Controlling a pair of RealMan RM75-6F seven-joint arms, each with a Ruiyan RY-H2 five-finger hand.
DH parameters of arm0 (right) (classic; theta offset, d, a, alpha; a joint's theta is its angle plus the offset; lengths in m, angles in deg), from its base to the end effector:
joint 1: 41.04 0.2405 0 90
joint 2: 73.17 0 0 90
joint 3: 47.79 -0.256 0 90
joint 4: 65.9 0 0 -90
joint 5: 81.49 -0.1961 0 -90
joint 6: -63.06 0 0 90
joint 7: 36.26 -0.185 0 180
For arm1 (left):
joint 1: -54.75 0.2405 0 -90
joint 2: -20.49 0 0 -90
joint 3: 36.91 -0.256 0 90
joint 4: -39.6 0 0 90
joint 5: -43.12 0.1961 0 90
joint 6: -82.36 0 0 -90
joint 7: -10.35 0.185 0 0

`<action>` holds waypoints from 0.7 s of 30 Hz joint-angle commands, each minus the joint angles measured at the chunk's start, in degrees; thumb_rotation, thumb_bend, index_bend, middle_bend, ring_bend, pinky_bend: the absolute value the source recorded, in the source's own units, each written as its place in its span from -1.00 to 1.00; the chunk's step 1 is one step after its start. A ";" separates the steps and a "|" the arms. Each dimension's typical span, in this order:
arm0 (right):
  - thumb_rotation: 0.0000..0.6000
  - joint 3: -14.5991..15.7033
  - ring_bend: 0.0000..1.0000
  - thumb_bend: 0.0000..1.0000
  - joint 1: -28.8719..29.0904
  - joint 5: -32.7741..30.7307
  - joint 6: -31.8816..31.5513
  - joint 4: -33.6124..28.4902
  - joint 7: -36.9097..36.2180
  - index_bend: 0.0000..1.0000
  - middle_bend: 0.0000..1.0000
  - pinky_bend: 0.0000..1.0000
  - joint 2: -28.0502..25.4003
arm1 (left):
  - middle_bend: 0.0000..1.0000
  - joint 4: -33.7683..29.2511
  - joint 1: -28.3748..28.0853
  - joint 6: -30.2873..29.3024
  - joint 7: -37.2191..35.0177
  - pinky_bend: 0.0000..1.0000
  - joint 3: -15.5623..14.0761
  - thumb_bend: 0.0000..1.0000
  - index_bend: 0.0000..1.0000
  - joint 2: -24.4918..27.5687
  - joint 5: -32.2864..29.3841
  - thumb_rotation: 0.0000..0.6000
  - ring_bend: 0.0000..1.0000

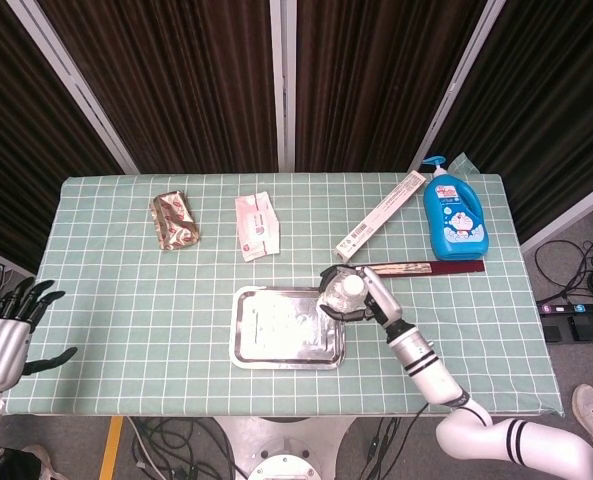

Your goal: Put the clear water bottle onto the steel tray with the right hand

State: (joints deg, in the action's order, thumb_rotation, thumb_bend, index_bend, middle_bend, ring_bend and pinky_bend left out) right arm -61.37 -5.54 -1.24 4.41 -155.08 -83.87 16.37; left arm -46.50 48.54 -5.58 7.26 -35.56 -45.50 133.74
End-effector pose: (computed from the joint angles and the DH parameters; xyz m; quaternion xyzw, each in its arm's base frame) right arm -0.1075 -0.3468 -0.0044 0.4485 -0.6717 0.5844 0.0776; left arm -0.3028 0.2237 0.1686 -0.6207 -0.3499 -0.4100 0.5694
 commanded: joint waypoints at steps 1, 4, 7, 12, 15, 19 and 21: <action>1.00 0.18 -0.42 -0.56 1.47 -0.24 2.03 2.46 -3.40 0.28 0.00 -0.29 3.23 | -0.54 0.24 0.00 0.04 -0.22 -0.63 0.01 -0.86 -0.48 -0.10 -0.05 0.63 -0.80; 1.00 1.17 -0.42 -0.56 2.24 0.65 2.58 6.61 -5.41 0.28 0.00 -0.29 6.74 | -0.54 0.37 -0.03 -0.06 -0.45 -0.63 0.12 -0.86 -0.48 0.01 -0.03 0.63 -0.80; 1.00 2.16 -0.42 -0.57 2.88 1.65 2.93 10.71 -6.95 0.28 0.00 -0.29 9.80 | -0.54 0.52 0.08 -0.22 -0.74 -0.63 0.18 -0.86 -0.47 0.35 -0.17 0.63 -0.80; 1.00 3.32 -0.42 -0.56 3.95 2.50 4.11 16.56 -9.48 0.29 0.00 -0.29 13.83 | -0.54 1.11 0.26 -0.24 -1.47 -0.63 0.34 -0.86 -0.48 0.74 -0.69 0.63 -0.80; 1.00 3.40 -0.42 -0.56 4.38 2.81 4.20 19.11 -11.24 0.29 0.00 -0.29 15.63 | -0.54 1.75 0.34 -0.33 -1.66 -0.63 0.30 -0.86 -0.48 0.77 -0.63 0.63 -0.80; 1.00 3.73 -0.42 -0.55 4.86 3.81 3.78 21.23 -12.30 0.29 0.00 -0.29 16.82 | -0.54 2.31 0.35 -0.28 -2.22 -0.63 0.32 -0.86 -0.47 0.70 -0.71 0.63 -0.80; 1.00 3.81 -0.42 -0.55 5.00 4.03 3.63 21.89 -12.55 0.29 0.00 -0.29 17.08 | -0.54 2.55 0.31 -0.19 -2.52 -0.63 0.33 -0.86 -0.48 0.57 -0.75 0.63 -0.80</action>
State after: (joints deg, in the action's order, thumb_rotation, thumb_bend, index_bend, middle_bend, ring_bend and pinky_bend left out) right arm -57.65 -0.67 2.64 8.14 -133.42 -96.26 33.27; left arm -43.99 48.86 -5.80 4.78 -35.23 -44.89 133.00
